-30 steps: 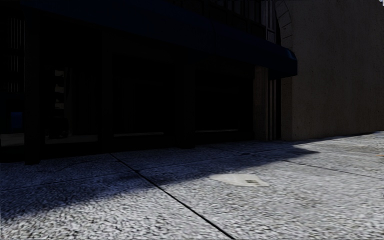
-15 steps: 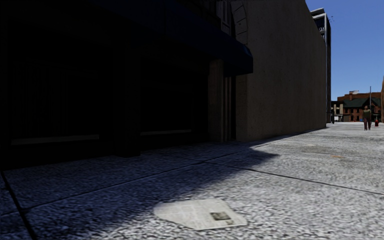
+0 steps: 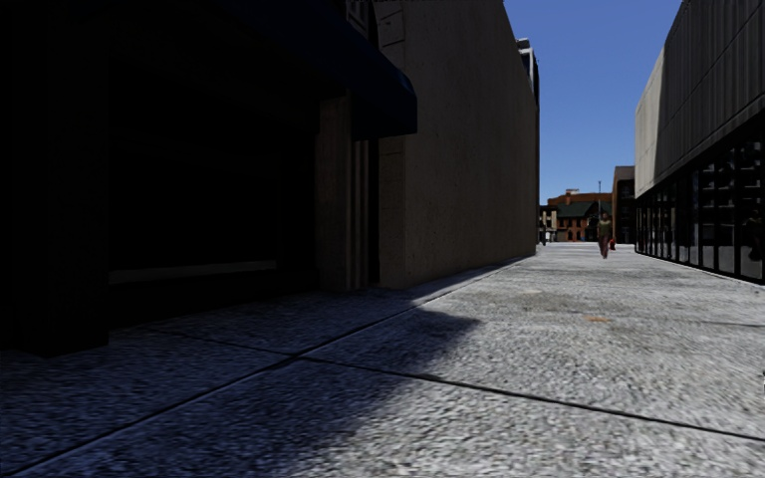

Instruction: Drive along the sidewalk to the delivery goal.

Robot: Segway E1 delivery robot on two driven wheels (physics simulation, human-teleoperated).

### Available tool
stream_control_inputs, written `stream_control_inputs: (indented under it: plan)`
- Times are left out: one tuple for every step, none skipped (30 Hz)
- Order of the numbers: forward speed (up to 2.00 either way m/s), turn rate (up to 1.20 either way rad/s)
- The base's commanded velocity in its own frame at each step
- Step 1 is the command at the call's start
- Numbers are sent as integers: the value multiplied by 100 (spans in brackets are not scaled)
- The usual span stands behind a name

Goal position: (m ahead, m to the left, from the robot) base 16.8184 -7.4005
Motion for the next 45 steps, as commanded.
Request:
stream_control_inputs:
  plan:
    - [200, -52]
    - [200, -52]
    - [200, -48]
    - [200, -47]
    - [200, -46]
    - [200, -46]
    - [200, -45]
    - [200, -45]
    - [200, -45]
    - [200, -45]
    - [200, -45]
    - [200, -45]
    - [200, -45]
    - [200, -45]
    - [200, -38]
    - [200, -21]
    - [200, -21]
    - [200, 0]
    - [200, 0]
    - [200, 0]
    - [200, 0]
    - [200, 0]
    - [200, 0]
    - [200, 0]
    - [200, 0]
    - [200, 0]
    - [200, 0]
    - [200, 0]
    - [200, 0]
    - [200, 0]
    - [200, 0]
    - [200, 0]
    - [200, 0]
    - [200, -15]
    - [200, -36]
    - [200, -36]
    - [200, -43]
    - [200, -44]
    - [200, -45]
    - [200, -45]
    - [200, -45]
    - [200, -45]
    - [200, -45]
    - [200, -45]
    - [200, -45]
